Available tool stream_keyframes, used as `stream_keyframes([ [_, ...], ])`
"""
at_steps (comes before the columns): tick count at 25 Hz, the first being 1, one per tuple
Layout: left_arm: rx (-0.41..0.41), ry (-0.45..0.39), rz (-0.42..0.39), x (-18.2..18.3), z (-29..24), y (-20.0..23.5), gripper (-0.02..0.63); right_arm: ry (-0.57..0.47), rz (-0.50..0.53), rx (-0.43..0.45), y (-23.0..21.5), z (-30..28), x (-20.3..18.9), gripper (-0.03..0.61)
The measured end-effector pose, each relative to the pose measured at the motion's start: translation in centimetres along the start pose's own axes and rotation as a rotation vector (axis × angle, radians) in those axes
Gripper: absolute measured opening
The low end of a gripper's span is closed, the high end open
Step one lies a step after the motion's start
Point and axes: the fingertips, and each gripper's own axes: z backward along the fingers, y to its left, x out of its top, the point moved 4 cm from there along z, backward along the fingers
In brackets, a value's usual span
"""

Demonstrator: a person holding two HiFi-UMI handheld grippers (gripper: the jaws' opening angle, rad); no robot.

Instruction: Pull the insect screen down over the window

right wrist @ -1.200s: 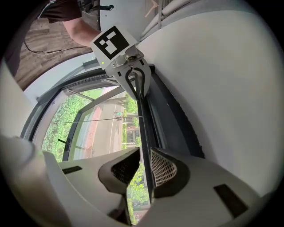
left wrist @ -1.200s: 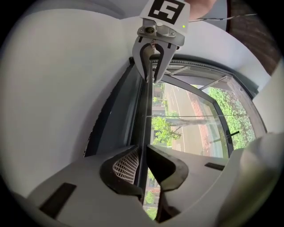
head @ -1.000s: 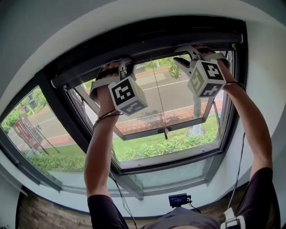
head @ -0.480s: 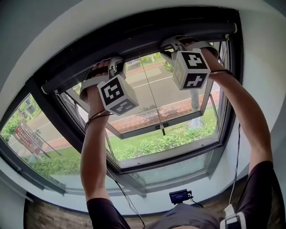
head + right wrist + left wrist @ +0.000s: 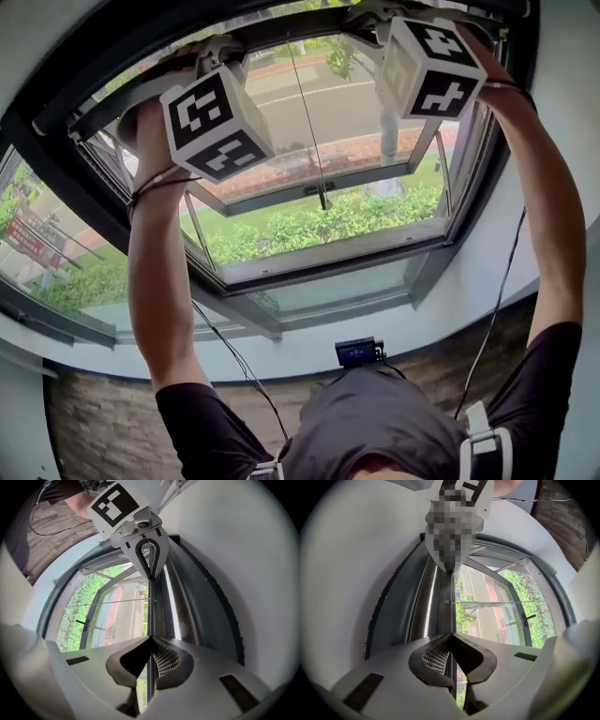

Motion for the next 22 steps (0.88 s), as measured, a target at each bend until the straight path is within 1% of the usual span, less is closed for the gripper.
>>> stream_keyframes([
  [2,-0.033,0.001,-0.005,0.2,-0.1,-0.8,0.021,0.008,0.0,0.015,0.6,-0.1,-0.3,0.023],
  [6,-0.038,-0.031,0.009,0.8,-0.4,-2.3,0.021,0.011,-0.01,0.032,2.5,-0.6,-0.6,0.023],
  [8,-0.058,-0.034,0.021,0.8,-0.4,-4.0,0.02,0.003,-0.02,0.056,4.0,-0.8,-0.5,0.023],
  [12,-0.127,-0.021,0.018,0.6,-0.7,-7.9,0.021,-0.014,-0.05,0.121,7.9,-1.4,-0.7,0.023],
  [17,-0.14,-0.033,0.049,0.9,-0.8,-11.4,0.02,-0.002,-0.061,0.139,11.2,-1.9,-1.1,0.023],
  [22,-0.229,-0.031,0.075,0.3,-1.3,-16.7,0.02,0.0,-0.045,0.215,16.0,-3.0,-1.2,0.023],
])
